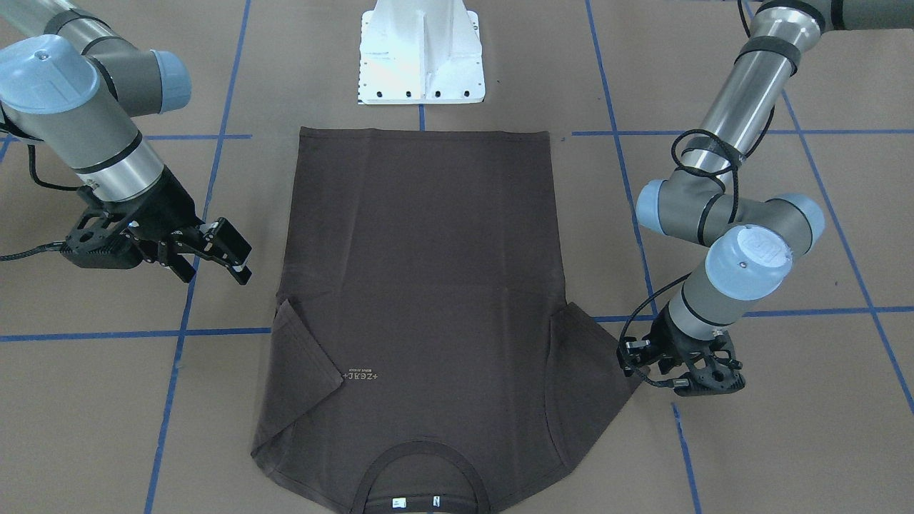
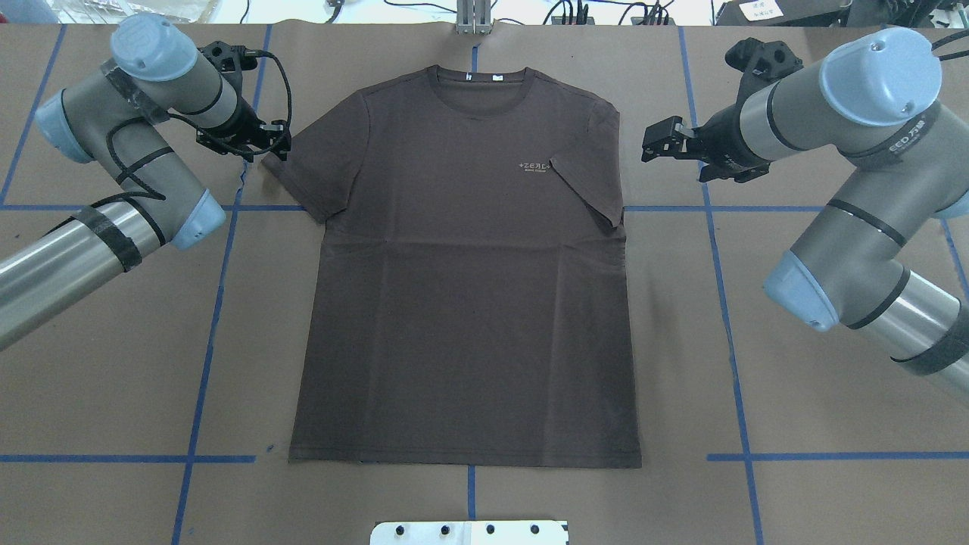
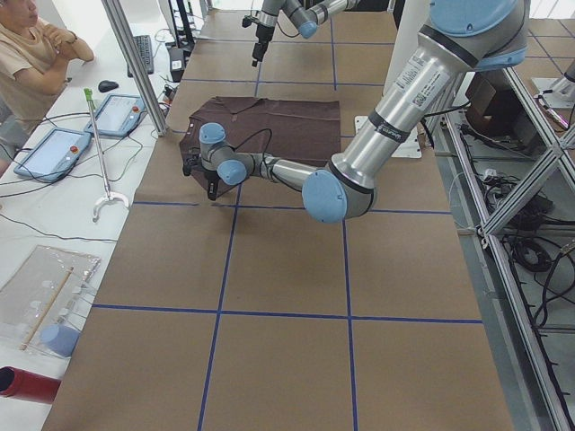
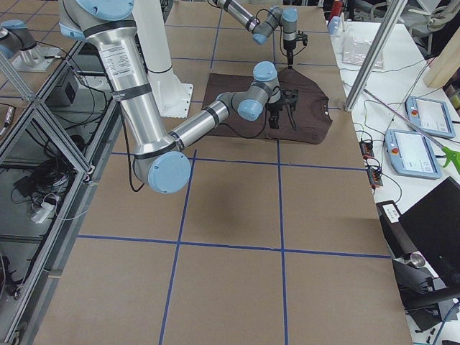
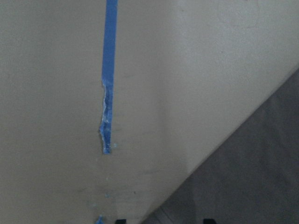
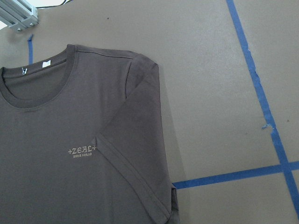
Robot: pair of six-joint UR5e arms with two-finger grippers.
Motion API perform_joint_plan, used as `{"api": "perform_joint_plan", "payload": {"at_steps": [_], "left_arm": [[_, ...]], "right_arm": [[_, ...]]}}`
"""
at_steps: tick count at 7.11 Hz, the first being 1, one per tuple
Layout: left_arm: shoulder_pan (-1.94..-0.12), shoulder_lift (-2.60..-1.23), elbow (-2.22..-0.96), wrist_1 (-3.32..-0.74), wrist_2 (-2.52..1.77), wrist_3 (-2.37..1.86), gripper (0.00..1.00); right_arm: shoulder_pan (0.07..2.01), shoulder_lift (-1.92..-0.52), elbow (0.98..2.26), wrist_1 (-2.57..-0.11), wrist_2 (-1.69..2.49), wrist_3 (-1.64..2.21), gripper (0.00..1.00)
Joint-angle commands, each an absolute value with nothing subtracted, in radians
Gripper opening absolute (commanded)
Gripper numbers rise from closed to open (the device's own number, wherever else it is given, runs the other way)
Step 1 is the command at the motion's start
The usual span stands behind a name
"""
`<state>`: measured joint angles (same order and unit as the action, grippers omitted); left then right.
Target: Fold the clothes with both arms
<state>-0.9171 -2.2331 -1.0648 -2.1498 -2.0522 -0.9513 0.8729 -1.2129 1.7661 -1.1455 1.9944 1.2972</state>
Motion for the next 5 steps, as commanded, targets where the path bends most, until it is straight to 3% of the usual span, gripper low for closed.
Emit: {"api": "perform_joint_plan", "payload": {"at_steps": [1, 5], "left_arm": [[-0.916, -2.235, -1.055, -2.151, -2.052, -0.951, 0.61], [-0.913, -2.241, -1.039, -2.161, -2.052, -0.951, 0.53]], "right_arm": [[0.873, -1.215, 1.769, -1.144, 1.991, 1.299, 1.00], [0.873, -1.221, 1.770, -1.144, 1.991, 1.298, 1.00]]}}
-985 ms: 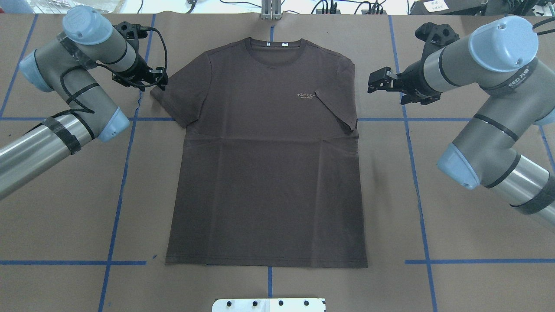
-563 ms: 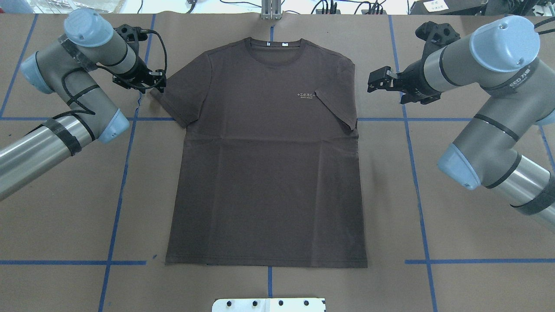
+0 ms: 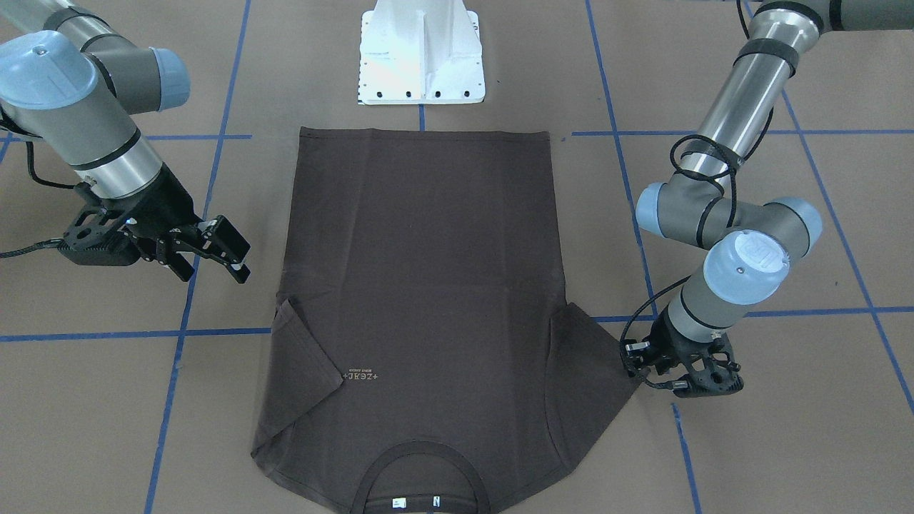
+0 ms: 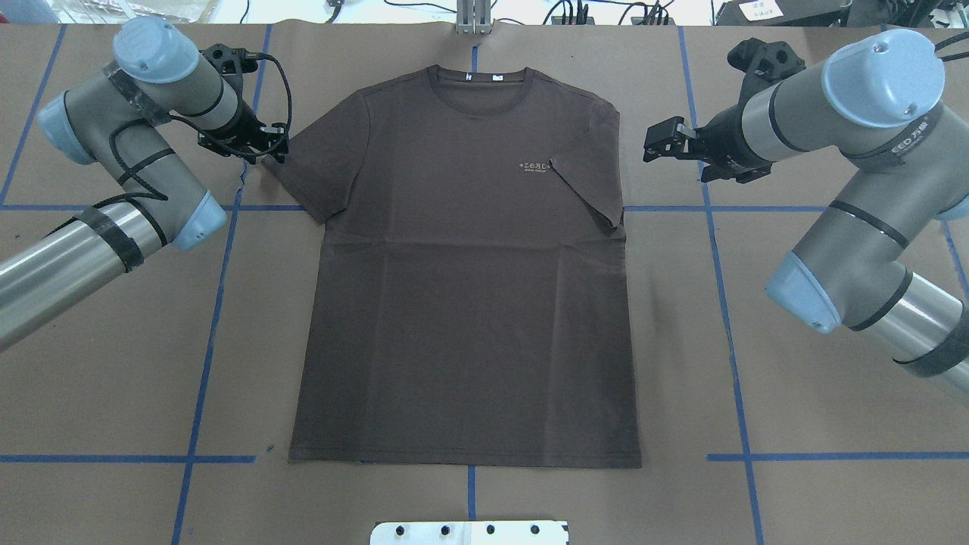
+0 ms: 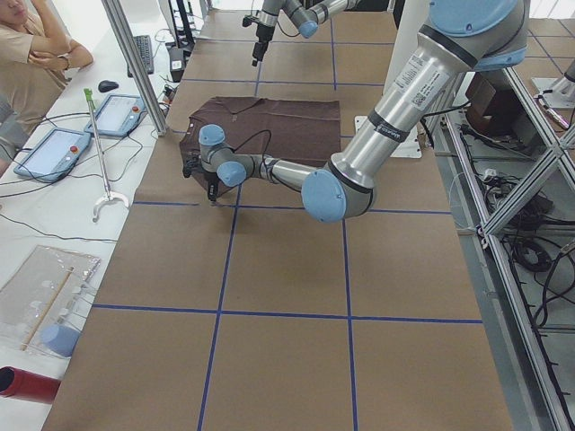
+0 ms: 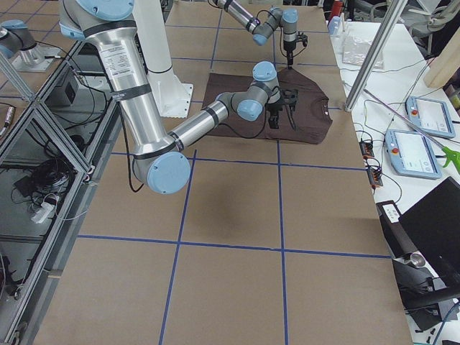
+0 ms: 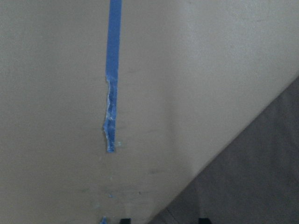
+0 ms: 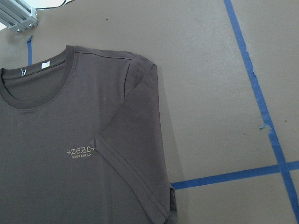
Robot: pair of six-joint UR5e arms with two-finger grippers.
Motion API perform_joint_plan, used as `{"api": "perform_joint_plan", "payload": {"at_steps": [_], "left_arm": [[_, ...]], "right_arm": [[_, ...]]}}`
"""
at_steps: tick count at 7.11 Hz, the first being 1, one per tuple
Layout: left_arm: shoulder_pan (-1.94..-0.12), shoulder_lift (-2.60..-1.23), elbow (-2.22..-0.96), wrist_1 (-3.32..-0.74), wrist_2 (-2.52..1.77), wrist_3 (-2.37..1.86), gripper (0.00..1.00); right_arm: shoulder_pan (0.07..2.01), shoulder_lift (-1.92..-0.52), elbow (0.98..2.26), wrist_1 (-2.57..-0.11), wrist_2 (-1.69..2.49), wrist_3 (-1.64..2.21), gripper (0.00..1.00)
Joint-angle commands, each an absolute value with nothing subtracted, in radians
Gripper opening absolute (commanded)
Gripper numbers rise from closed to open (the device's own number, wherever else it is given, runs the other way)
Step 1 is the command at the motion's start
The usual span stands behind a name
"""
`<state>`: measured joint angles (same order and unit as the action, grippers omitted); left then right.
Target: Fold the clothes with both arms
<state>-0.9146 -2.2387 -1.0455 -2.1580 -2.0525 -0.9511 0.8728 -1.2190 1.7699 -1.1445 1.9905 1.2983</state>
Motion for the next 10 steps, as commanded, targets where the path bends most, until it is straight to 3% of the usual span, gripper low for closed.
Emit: {"api": "perform_joint_plan", "payload": {"at_steps": [1, 2, 3, 4, 10], "left_arm": [[-0.913, -2.240, -1.037, -2.161, -2.052, -0.951, 0.49], [-0.913, -2.241, -1.037, -2.161, -2.052, -0.951, 0.45], [-0.913, -2.243, -1.037, -2.160, -2.052, -0.953, 0.14], [-0.913, -2.249, -1.037, -2.160, -2.054, -0.951, 0.00], [-0.862, -2.407, -1.049, -2.145, -2.060, -1.161, 0.00]], "right_arm": [[0.874, -1.223, 1.772, -1.144, 1.990, 1.299, 1.00], [0.874, -1.226, 1.775, -1.144, 1.991, 1.298, 1.00], [0.874, -1.226, 1.775, -1.144, 1.991, 1.298, 1.00], [0.874, -1.229, 1.775, -1.144, 1.991, 1.298, 1.00], [0.871, -1.232, 1.769, -1.144, 1.991, 1.298, 1.00]]}}
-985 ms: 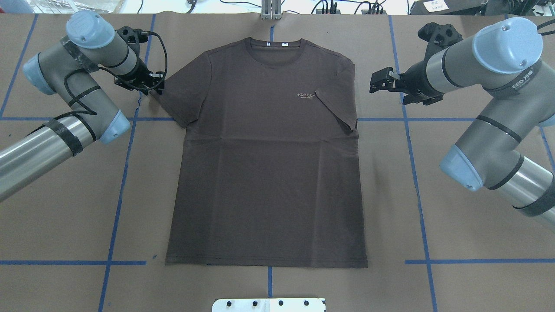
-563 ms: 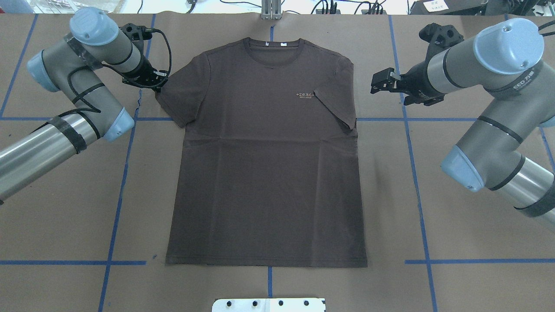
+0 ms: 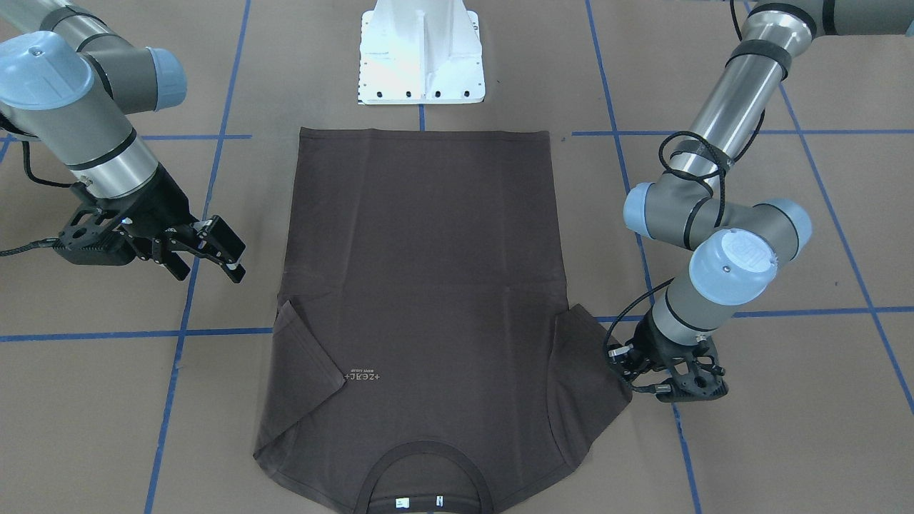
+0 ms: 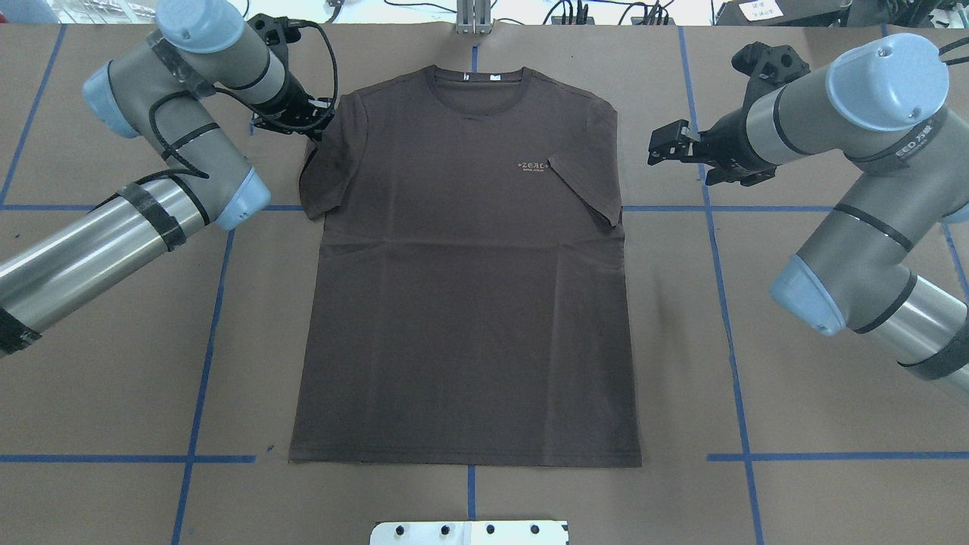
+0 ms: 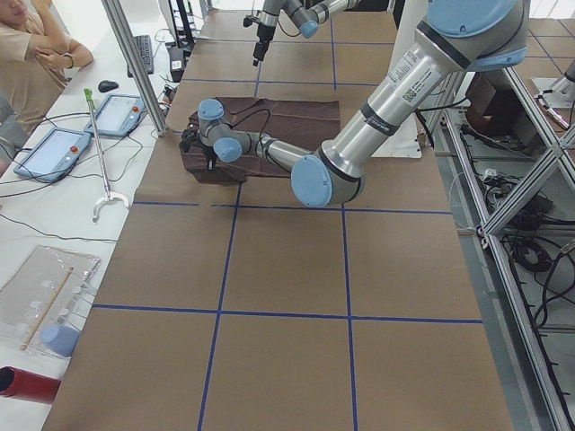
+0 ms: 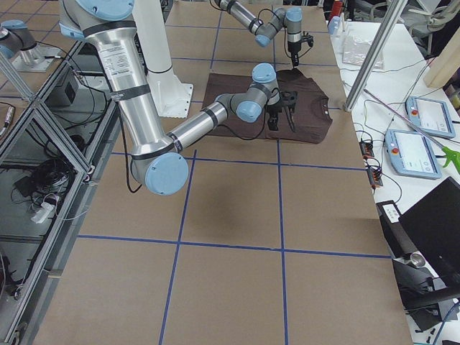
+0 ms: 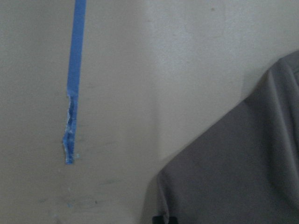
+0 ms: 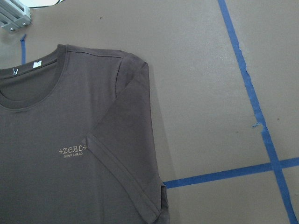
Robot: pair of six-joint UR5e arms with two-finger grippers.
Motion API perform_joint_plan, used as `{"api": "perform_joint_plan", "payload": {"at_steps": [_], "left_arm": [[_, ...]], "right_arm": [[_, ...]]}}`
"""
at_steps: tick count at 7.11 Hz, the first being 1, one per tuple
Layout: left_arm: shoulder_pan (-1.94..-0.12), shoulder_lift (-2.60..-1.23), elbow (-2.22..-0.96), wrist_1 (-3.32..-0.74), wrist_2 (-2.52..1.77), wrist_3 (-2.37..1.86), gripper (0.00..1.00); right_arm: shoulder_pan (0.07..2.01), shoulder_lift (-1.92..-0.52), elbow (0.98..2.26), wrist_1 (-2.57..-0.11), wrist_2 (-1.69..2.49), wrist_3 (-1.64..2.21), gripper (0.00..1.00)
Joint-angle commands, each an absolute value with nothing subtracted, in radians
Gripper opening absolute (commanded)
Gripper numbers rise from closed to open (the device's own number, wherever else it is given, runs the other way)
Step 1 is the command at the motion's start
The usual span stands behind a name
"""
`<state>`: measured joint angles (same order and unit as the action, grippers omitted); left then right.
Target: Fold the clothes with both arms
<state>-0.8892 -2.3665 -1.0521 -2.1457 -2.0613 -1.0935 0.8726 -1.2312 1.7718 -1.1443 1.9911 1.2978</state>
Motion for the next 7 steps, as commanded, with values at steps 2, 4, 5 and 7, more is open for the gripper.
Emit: {"api": "perform_joint_plan", "payload": {"at_steps": [2, 4, 5, 7], "left_arm": [[-0.821, -2.410, -1.036, -2.154, -2.052, -1.192, 0.00], [-0.821, -2.456, -0.988, -2.157, -2.051, -1.195, 0.00], [-0.821, -2.474, -0.956, -2.184, -2.039, -1.203, 0.00], [-0.821, -2.482, -0.933, -2.200, -2.022, -1.207, 0.00]], "right_arm": [[0.871, -1.233, 1.764, -1.144, 1.991, 1.298, 1.00], [0.871, -1.233, 1.763, -1.144, 1.991, 1.298, 1.00], [0.871, -1.236, 1.761, -1.144, 1.991, 1.298, 1.00], [0.870, -1.236, 1.755, -1.146, 1.990, 1.299, 1.00]]}}
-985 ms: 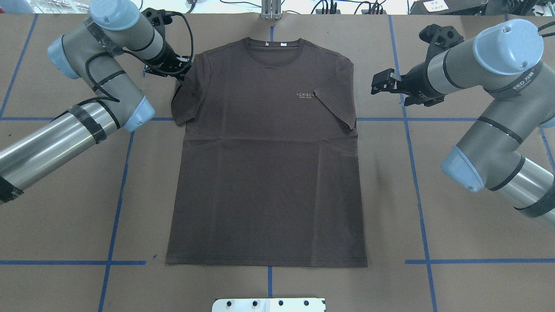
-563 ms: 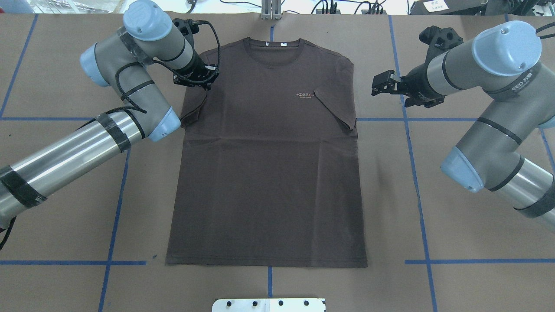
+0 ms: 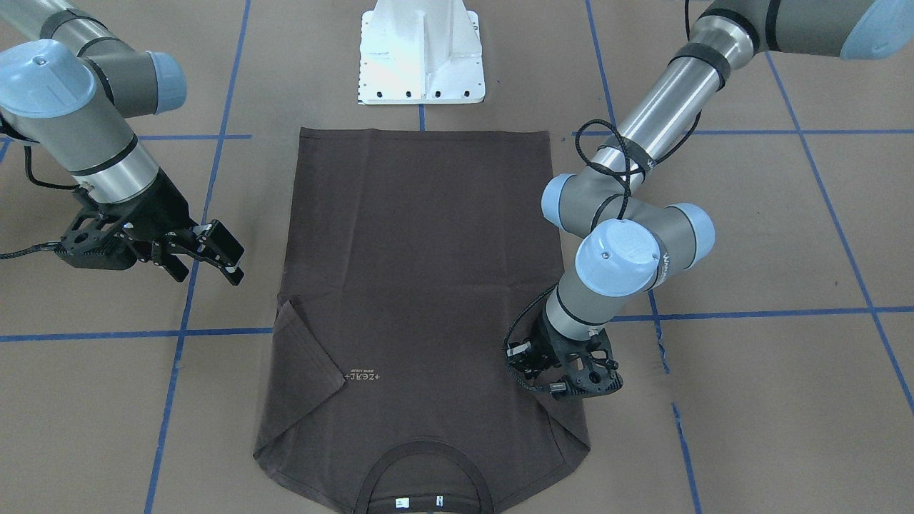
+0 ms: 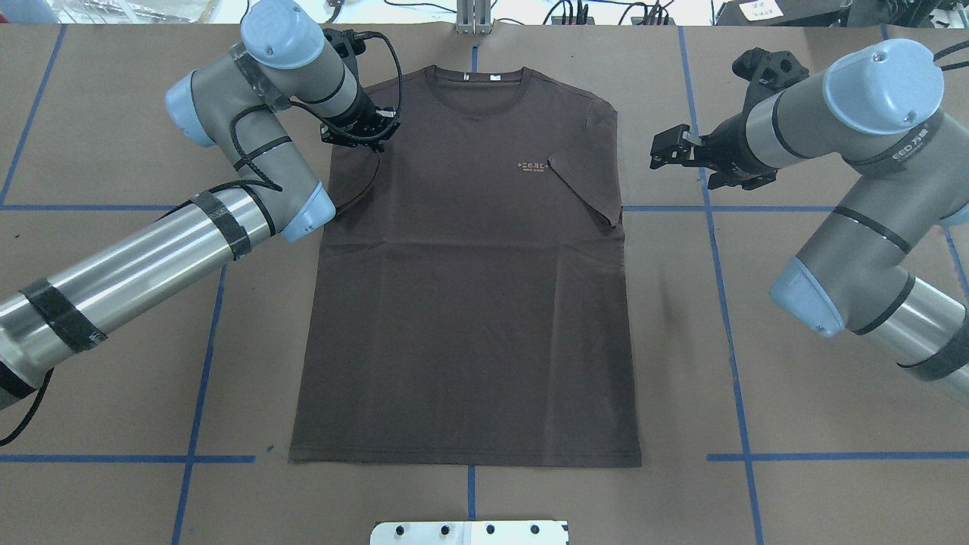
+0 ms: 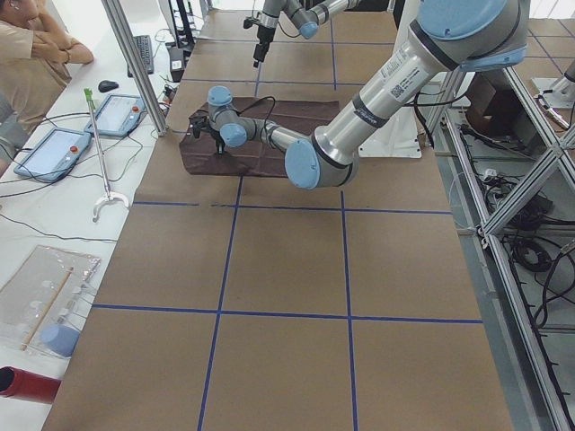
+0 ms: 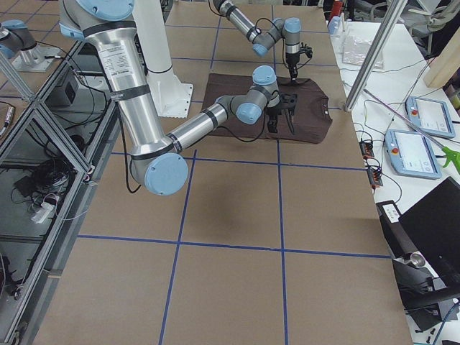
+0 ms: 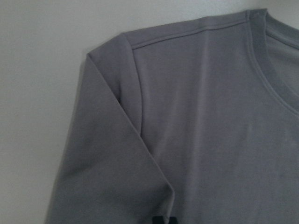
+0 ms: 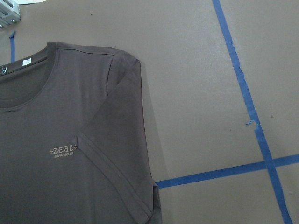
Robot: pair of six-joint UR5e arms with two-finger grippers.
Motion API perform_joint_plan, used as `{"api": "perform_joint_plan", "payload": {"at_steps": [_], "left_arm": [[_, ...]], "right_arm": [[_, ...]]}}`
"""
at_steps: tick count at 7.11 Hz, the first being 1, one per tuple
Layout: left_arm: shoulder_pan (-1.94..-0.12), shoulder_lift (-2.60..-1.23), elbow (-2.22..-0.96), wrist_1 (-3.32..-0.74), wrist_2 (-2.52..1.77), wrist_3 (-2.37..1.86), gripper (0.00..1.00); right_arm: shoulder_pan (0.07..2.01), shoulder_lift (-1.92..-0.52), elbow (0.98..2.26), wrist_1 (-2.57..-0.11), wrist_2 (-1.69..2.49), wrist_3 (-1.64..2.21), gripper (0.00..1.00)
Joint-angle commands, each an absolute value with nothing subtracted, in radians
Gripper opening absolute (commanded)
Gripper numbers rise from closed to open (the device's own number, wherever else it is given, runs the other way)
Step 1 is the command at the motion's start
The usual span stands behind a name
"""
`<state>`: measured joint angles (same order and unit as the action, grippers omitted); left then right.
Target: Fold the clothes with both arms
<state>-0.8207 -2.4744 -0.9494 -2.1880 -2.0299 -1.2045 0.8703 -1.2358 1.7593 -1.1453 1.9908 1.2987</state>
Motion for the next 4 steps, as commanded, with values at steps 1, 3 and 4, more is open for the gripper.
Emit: {"api": "perform_joint_plan", "payload": {"at_steps": [1, 3, 4], "left_arm": [[-0.818, -2.482, -0.930, -2.210, -2.022, -1.206, 0.00], [-0.816, -2.476, -0.966, -2.212, -2.026, -1.209, 0.63], [-0.816, -2.445, -1.065, -2.207, -2.036, -1.236, 0.65]], "right_arm": [[0.870, -1.235, 1.755, -1.146, 1.991, 1.299, 1.00], [0.848, -1.226, 1.753, -1.147, 1.988, 1.340, 1.00], [0.821, -1.217, 1.776, -1.144, 1.962, 1.424, 1.00]]}}
